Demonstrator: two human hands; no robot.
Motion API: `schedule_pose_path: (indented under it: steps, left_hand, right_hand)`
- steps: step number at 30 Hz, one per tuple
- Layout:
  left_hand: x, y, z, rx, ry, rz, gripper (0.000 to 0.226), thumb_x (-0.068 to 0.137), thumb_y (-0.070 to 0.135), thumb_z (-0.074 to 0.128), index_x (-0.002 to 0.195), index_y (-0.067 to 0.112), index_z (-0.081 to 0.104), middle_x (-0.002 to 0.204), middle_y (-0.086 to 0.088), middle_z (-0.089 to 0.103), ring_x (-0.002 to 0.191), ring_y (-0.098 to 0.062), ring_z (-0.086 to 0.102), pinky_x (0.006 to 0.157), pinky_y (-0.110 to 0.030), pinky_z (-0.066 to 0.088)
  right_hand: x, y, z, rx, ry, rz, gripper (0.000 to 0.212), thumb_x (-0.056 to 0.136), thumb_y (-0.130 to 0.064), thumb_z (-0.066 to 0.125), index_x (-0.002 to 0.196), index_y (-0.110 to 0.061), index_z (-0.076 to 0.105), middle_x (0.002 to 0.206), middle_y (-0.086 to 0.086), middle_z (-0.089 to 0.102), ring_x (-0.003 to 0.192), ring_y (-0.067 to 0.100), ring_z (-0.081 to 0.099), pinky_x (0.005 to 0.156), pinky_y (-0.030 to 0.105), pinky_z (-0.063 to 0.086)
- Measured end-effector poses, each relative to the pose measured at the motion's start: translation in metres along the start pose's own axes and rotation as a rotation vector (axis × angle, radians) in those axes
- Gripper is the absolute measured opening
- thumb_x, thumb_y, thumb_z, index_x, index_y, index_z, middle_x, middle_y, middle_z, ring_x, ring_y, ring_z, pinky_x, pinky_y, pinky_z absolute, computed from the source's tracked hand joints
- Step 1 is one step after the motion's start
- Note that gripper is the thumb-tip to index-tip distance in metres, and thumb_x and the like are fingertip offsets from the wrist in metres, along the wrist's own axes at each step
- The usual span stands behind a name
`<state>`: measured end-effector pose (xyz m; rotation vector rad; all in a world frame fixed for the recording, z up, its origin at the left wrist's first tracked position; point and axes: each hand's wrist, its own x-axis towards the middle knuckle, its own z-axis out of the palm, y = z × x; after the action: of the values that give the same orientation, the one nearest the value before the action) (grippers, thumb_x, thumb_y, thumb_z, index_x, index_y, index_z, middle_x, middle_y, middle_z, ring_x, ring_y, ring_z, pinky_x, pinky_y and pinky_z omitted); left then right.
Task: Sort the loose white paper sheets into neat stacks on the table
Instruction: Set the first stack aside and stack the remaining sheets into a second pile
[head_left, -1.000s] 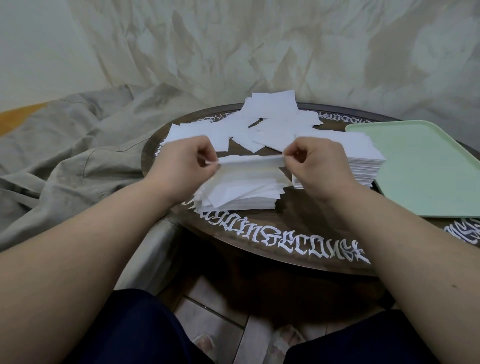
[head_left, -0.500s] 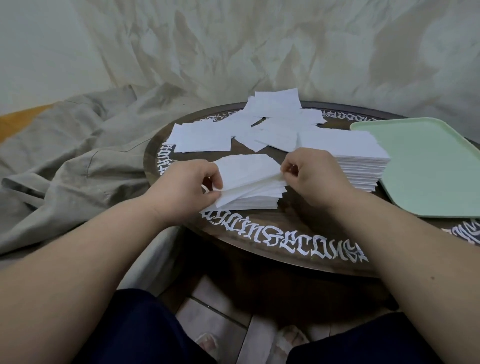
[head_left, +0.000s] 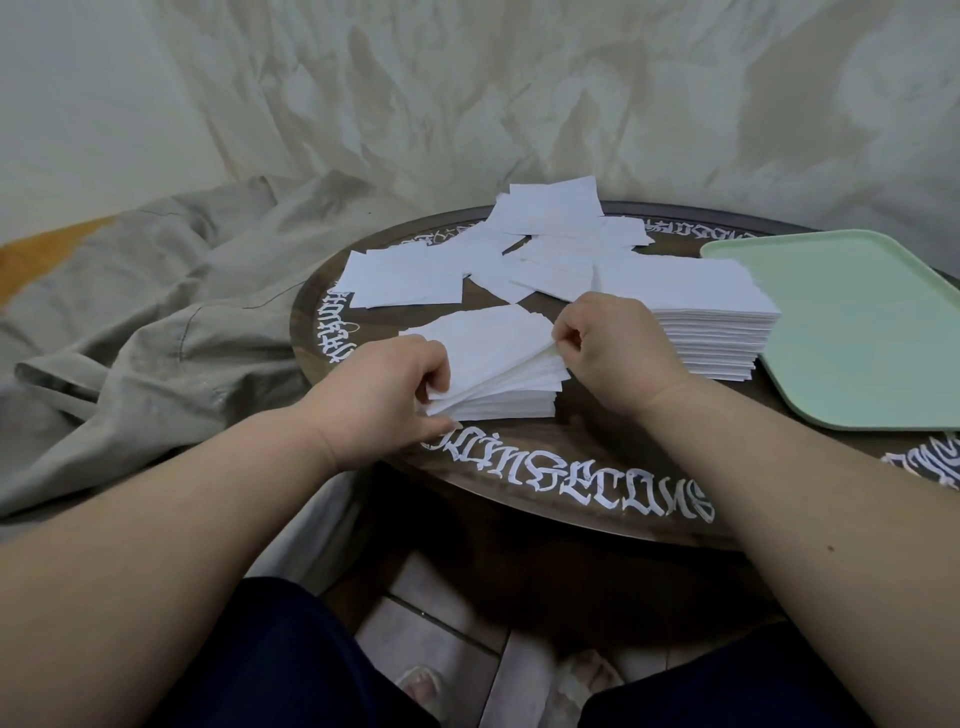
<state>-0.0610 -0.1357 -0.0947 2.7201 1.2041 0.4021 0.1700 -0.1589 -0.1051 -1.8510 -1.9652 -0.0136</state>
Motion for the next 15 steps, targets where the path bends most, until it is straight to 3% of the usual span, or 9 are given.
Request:
schedule_pose_path:
  steps: [9, 15]
  left_hand:
    - [-0.0011, -0.0012, 0.001, -0.027, 0.042, -0.045, 0.017, 0.075, 0.013, 0.068, 0.073, 0.023, 0.055, 0.076, 0.005, 0.061, 0.075, -0.015, 0.058, 0.072, -0.03, 0.047]
    - [-0.0016, -0.0036, -0.0013, -0.023, 0.074, -0.098, 0.009, 0.077, 0.019, 0.069, 0.075, 0.023, 0.061, 0.061, 0.012, 0.054, 0.062, -0.003, 0.052, 0.064, -0.026, 0.042]
  right_hand:
    - [-0.0013, -0.0003, 0.0011, -0.034, -0.018, 0.011, 0.02, 0.093, -0.015, 0.049, 0.096, -0.013, 0.068, 0.105, 0.003, 0.064, 0.095, 0.025, 0.057, 0.08, 0.034, 0.046]
    - [-0.0001, -0.0007, 0.0037, 0.014, 0.057, 0.027, 0.017, 0.092, -0.018, 0.052, 0.097, -0.015, 0.069, 0.102, 0.002, 0.064, 0.094, 0.024, 0.058, 0.08, 0.035, 0.046]
